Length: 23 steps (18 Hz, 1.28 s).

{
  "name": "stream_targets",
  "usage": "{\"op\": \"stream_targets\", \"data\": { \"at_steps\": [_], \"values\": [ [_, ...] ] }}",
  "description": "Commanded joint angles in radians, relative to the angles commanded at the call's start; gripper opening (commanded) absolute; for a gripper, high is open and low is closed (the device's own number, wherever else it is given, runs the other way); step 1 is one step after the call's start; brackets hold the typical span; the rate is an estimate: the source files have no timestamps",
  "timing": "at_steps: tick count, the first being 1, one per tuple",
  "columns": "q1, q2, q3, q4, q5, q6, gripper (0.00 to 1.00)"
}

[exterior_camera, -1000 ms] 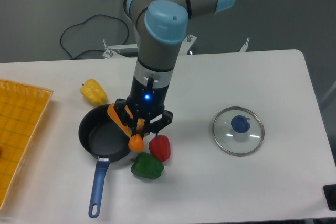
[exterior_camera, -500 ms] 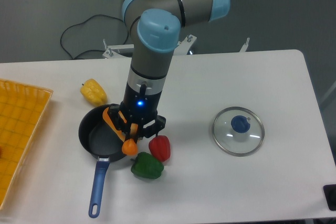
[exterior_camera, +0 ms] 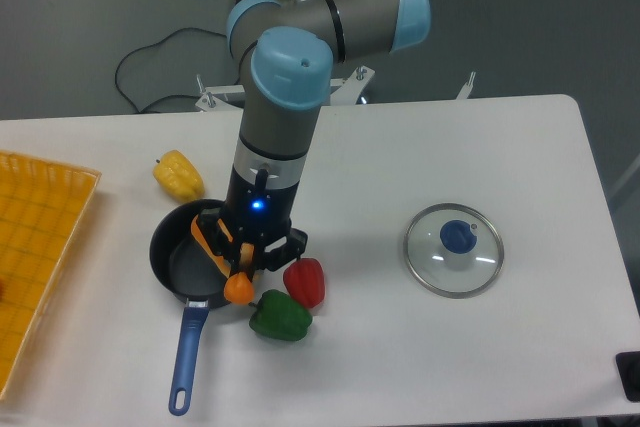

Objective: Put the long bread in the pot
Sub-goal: 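Lower the bread into the pan, tilting it down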

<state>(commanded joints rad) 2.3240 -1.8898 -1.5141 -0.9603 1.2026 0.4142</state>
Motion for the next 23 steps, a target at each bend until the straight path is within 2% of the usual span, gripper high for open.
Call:
{"op": "stream_targets", "data": {
  "at_steps": [6, 23],
  "values": [
    [-0.041, -0.031, 0.0, 0.028, 0.055, 0.002, 0.26],
    [-0.092, -0.054, -0.023, 0.029, 0.109, 0.008, 0.28]
  ]
}}
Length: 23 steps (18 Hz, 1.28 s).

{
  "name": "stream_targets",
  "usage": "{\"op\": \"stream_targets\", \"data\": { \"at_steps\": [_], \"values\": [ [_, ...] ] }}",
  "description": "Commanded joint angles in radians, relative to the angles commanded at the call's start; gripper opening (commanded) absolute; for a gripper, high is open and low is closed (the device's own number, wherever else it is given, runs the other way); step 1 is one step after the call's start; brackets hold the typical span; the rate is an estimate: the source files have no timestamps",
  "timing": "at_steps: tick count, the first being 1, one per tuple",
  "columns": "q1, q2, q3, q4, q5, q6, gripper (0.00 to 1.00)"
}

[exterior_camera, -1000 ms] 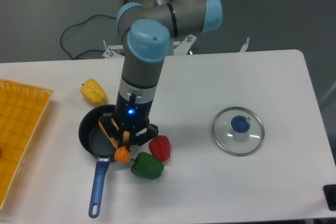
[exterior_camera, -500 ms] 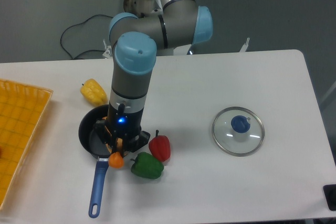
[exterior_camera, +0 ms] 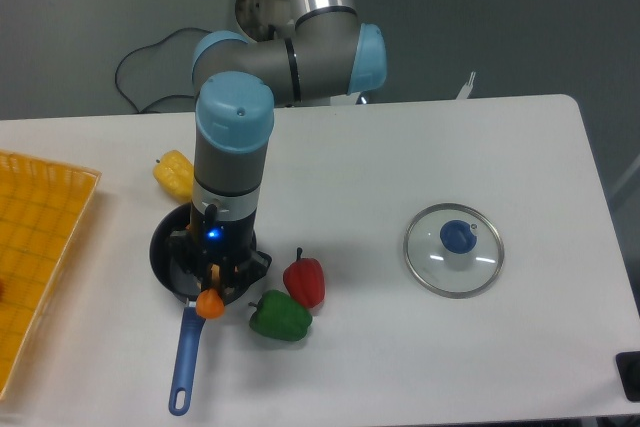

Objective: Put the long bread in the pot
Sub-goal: 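Lower the bread into the pan, tilting it down, then press the gripper down into the pan, laying the bread flat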

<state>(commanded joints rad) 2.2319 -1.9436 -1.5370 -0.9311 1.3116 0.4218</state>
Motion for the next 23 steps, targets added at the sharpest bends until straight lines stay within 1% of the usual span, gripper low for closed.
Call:
{"op": "stream_targets", "data": {
  "at_steps": [7, 9, 11, 13, 20, 23],
  "values": [
    [-0.002, -0.012, 0.0, 0.003, 0.003, 0.0, 0.28],
    [-0.005, -0.014, 0.0, 0.005, 0.021, 0.0, 0.28],
    [-0.035, -0.021, 0.0, 0.005, 0.057, 0.0, 0.28],
    [-0.043, -0.029, 0.0, 0.003, 0.069, 0.0, 0.3],
    [-0.046, -0.038, -0.003, 0.005, 0.072, 0.0, 0.3],
    [-0.046, -0.037, -0.017, 0.008, 0.072, 0.0, 0.3]
  ]
}}
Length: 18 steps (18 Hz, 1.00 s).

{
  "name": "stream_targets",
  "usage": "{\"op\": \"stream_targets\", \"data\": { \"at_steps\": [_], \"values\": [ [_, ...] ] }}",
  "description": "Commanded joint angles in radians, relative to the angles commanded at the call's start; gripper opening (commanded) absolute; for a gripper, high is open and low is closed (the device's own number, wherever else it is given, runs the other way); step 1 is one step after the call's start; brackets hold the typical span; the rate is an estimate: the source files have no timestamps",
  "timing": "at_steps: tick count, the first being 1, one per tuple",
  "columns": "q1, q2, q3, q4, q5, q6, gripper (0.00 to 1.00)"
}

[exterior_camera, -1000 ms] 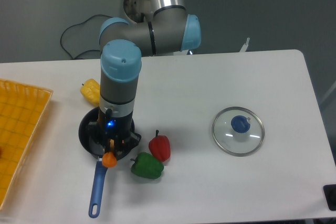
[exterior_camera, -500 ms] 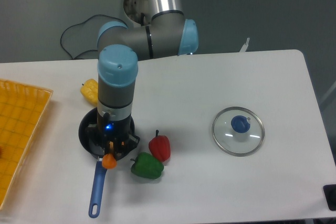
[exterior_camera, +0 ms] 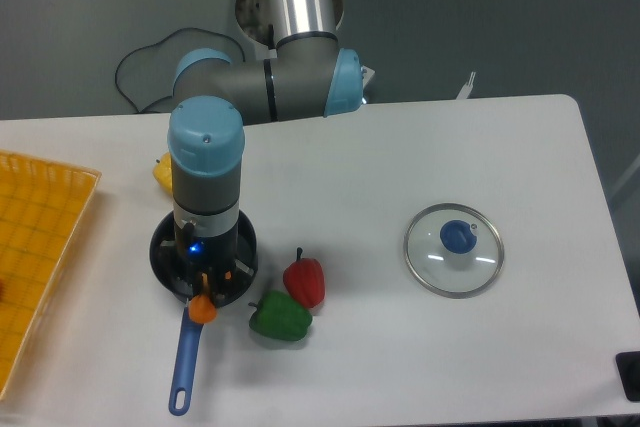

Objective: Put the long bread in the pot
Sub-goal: 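Press the gripper down into the pan, laying the bread flat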

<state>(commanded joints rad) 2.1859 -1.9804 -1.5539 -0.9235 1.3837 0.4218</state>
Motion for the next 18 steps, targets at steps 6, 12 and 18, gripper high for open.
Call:
{"op": "stream_targets", "data": {
  "at_steps": [6, 12, 18],
  "values": [
    [-0.023, -0.008, -0.005, 0.0, 0.043, 0.002, 0.36],
    [-0.023, -0.006, -0.003, 0.0, 0.043, 0.006, 0.59],
    [-0.023, -0.008, -0.006, -0.002, 0.043, 0.008, 0.78]
  ]
}}
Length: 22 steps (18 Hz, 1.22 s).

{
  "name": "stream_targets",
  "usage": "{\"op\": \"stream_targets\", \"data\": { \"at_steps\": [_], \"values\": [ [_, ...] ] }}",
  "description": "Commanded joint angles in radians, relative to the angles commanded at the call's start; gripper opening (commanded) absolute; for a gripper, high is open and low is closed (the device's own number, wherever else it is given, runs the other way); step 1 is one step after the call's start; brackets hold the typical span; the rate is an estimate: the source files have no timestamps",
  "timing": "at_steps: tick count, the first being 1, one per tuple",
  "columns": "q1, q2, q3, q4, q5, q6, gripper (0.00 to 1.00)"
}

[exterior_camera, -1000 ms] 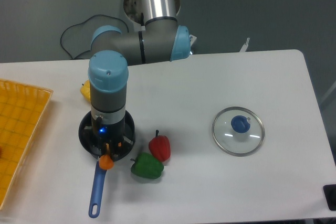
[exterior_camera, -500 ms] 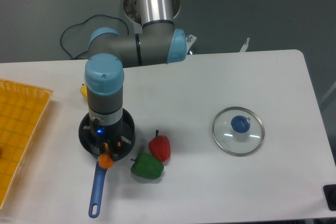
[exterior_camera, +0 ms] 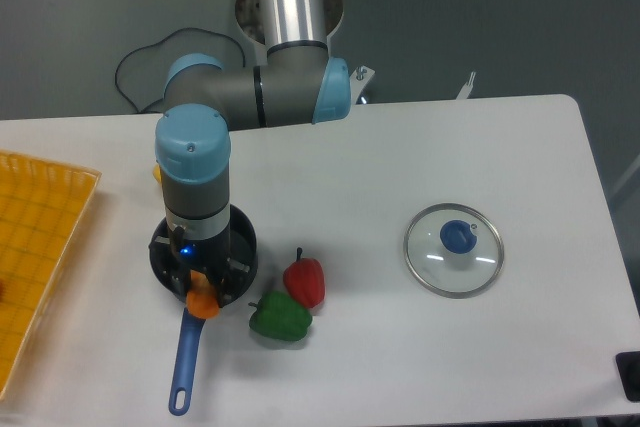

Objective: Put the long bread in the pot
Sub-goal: 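Press the gripper down into the pan, laying the bread flat, then open the gripper and lift it away from the pan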

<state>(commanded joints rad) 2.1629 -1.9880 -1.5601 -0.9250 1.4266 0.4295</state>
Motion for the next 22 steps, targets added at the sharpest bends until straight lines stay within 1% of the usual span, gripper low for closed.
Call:
{"op": "stream_targets", "data": {
  "at_steps": [9, 10, 11, 12, 13, 15, 18, 21, 22],
  "values": [
    [0.0, 0.002, -0.005, 0.0, 0.0, 0.0, 0.79],
    [0.002, 0.003, -0.003, 0.0, -0.002, 0.003, 0.8],
    [0.008, 0.006, 0.008, -0.003, -0.002, 0.033, 0.8],
    [0.009, 0.011, 0.008, -0.003, -0.002, 0.052, 0.87],
    [0.011, 0.012, 0.006, -0.003, 0.0, 0.076, 1.0],
    [0.017, 0.014, 0.005, -0.005, 0.0, 0.104, 1.0],
    [0.044, 0.028, 0.0, -0.006, 0.002, 0.109, 1.0],
    [0.09, 0.046, -0.002, -0.012, 0.0, 0.117, 1.0],
    [0.1, 0.051, -0.005, -0.017, 0.002, 0.142, 1.0]
  ]
}}
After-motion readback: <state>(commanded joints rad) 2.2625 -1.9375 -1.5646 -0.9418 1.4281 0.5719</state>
